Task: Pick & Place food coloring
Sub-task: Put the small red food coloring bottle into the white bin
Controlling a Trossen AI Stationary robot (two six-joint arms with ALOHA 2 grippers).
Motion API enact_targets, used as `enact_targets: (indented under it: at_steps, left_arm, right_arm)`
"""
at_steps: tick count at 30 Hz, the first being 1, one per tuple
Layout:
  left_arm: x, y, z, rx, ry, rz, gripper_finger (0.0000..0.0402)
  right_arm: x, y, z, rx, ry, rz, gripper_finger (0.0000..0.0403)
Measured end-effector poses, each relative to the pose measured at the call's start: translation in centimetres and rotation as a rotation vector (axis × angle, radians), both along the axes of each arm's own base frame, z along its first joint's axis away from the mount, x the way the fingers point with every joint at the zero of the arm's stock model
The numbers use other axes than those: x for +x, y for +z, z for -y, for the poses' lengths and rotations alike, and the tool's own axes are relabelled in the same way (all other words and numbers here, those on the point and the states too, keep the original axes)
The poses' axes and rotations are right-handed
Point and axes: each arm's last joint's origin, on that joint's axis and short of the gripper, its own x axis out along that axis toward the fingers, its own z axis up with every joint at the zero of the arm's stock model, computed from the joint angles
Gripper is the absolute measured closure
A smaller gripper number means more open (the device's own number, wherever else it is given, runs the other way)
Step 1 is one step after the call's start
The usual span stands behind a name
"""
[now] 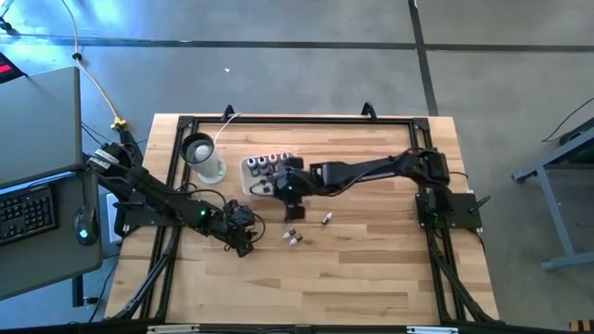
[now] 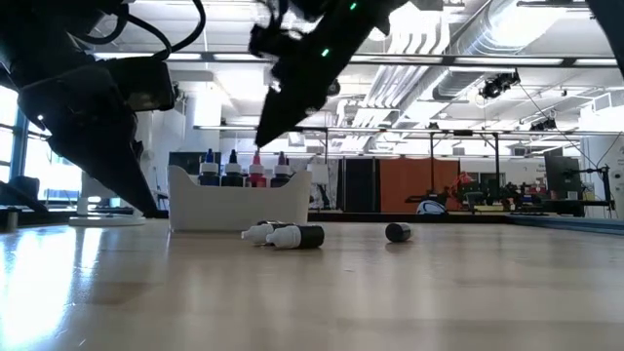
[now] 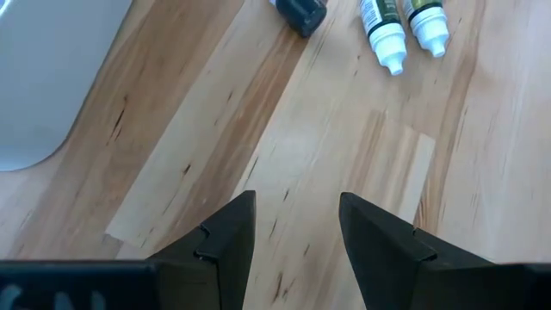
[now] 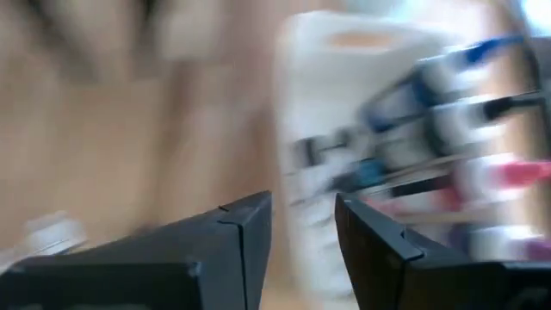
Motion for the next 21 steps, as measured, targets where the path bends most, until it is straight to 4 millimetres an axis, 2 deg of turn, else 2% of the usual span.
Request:
enact_targets:
  at_steps: [3, 6, 9, 12, 16, 21]
  left_arm:
    - [0.1, 0.0, 0.0, -0.006, 0.003, 0.007, 0.0234]
    - [0.1, 0.1, 0.0, -0.018, 0.015, 0.015, 0.0234]
    - [0.1, 0.1, 0.1, -0.025, 0.021, 0.022, 0.0234]
    - [0.2, 0.2, 0.1, -0.032, 0.02, 0.035, 0.0234]
    - [0.4, 0.3, 0.2, -0.042, 0.021, 0.055, 0.0234]
    - [0.5, 0.4, 0.2, -0.049, 0.023, 0.066, 0.0234]
  right_arm:
    - [-1.1, 0.5, -2.1, 0.114, 0.085, -0.074, 0.0279]
    - [-1.9, 0.0, -4.6, 0.21, 0.133, -0.153, 0.0279]
    - [-2.8, -0.4, -6.9, 0.206, 0.119, -0.23, 0.0279]
    - [-4.3, -0.4, -8.5, 0.122, 0.083, -0.324, 0.0279]
    - [-6.2, -1.2, -9.4, 0.033, 0.062, -0.485, 0.0279]
    - [-8.4, -4.6, -8.8, 0.026, 0.144, -0.64, 0.0279]
